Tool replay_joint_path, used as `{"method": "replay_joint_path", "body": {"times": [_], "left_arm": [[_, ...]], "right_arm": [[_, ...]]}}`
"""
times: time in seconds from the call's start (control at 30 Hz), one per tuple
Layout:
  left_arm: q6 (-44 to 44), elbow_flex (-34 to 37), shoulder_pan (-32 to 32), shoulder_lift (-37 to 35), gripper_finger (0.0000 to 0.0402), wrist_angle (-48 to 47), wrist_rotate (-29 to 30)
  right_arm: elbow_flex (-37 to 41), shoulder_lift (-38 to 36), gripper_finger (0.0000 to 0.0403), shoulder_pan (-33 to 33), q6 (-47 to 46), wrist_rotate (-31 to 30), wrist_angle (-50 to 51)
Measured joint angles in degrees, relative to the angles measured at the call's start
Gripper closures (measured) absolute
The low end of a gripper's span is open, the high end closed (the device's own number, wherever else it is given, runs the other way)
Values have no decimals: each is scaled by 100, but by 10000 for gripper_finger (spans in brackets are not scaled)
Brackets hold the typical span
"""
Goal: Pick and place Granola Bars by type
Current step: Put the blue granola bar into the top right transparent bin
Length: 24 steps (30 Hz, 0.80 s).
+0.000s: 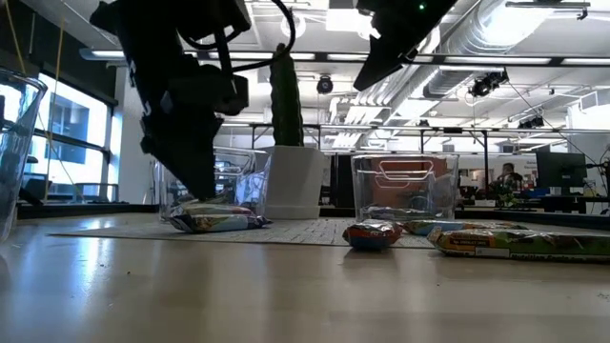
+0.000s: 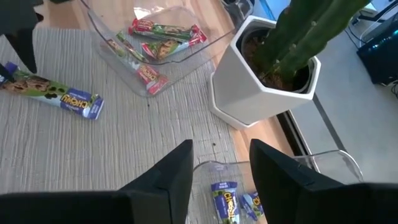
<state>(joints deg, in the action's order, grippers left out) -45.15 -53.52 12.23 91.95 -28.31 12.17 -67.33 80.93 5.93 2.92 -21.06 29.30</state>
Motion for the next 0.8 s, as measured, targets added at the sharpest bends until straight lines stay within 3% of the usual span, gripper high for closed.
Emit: {"method": "replay_joint_path", "body": {"times": [0.8], "left_arm": [[157,-4,-101,472,298,179,402]], "right_arm": [[-2,-2,261,2,9,251,-48]]}}
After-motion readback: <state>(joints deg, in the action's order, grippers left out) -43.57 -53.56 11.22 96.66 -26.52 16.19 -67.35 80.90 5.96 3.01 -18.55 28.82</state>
